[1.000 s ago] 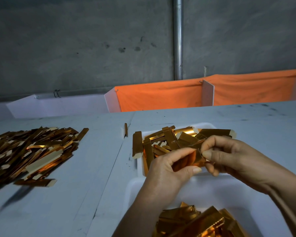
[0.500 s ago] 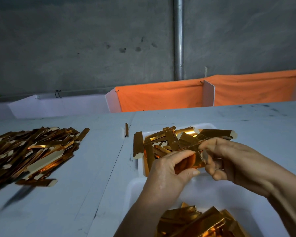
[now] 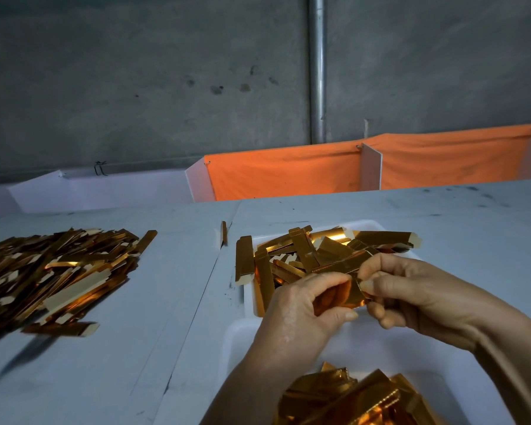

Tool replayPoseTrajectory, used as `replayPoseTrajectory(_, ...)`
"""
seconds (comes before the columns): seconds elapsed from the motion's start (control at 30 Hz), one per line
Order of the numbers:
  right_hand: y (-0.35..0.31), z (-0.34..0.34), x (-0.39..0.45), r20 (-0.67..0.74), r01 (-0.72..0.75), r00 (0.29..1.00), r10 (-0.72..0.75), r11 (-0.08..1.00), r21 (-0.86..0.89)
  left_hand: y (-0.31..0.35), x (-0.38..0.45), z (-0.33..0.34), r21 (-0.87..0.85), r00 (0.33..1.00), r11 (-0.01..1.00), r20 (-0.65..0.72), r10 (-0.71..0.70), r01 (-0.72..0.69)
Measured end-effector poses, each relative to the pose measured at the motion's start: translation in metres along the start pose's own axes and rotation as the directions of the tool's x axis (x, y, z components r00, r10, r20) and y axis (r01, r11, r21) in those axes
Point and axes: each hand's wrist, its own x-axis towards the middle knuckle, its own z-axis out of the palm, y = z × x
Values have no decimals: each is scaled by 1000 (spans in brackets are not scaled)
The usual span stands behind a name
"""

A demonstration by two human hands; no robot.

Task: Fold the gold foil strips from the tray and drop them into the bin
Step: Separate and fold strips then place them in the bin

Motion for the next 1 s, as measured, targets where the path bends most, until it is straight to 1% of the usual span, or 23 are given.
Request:
replayPoseTrajectory(0.13, 0, 0, 0, -37, 14, 999, -16, 1000, -28, 4, 1, -1, -27, 999, 999, -23, -32, 31)
replayPoseTrajectory(0.37, 2, 2, 3, -83, 75, 993, -85, 991, -109, 5, 0, -1, 2, 999, 1000, -35, 22, -22)
replayPoseTrajectory(0.47, 5, 2, 4, -67, 127, 988, -140, 977, -170, 4, 0, -1, 40, 998, 998, -29, 58, -57)
replayPoseTrajectory(0.57, 6, 0, 4, -22, 179, 982, -186, 968, -178, 3, -1, -3, 29, 996, 997, -28, 79, -78)
replayPoseTrajectory(0.63, 6, -2, 4, 15, 196, 981, -196, 969, -151, 3, -1, -3, -3, 997, 998, -24, 69, -69)
replayPoseTrajectory(0.73, 6, -5, 4, 54, 166, 985, -165, 986, -17, 1, -1, -6, -93, 999, 995, -18, 45, -47)
replayPoseTrajectory(0.8, 6, -5, 4, 80, 153, 984, -158, 986, 72, 1, -1, -8, -140, 999, 989, 0, 53, -52)
replayPoseTrajectory(1.0, 8, -4, 4, 187, 134, 966, -177, 965, 224, 2, 1, -11, -357, 992, 931, 68, 104, -73)
